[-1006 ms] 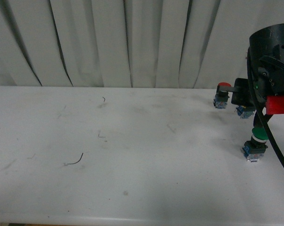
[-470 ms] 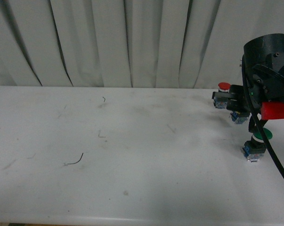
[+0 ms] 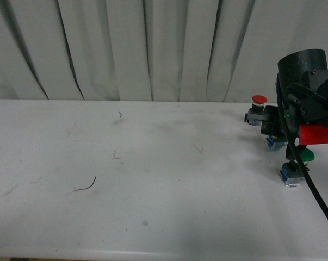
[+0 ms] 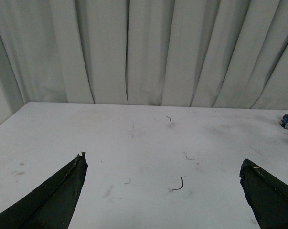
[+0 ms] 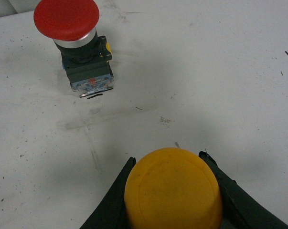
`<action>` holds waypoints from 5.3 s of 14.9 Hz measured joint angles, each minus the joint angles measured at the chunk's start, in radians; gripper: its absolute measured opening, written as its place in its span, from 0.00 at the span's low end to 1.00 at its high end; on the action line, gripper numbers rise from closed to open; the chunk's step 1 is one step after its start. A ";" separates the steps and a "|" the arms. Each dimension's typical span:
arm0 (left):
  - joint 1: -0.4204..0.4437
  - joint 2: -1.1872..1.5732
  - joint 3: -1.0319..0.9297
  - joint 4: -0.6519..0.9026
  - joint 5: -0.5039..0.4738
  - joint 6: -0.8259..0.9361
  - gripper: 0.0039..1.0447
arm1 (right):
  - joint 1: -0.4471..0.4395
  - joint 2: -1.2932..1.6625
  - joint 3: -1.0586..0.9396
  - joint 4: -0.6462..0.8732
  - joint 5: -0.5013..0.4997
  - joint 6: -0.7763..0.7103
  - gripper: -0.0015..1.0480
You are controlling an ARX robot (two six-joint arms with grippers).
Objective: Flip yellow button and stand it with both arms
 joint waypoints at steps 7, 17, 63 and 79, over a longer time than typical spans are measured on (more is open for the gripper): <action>0.000 0.000 0.000 0.000 0.000 0.000 0.94 | -0.002 0.000 0.003 -0.015 0.016 0.000 0.33; 0.000 0.000 0.000 0.000 0.000 0.000 0.94 | -0.016 0.003 0.024 -0.027 0.015 -0.003 0.94; 0.000 0.000 0.000 0.000 0.000 0.000 0.94 | -0.140 -2.383 -1.491 -0.226 -0.396 -0.267 0.06; 0.000 0.000 0.000 0.000 0.000 0.000 0.94 | -0.140 -2.383 -1.491 -0.226 -0.396 -0.267 0.93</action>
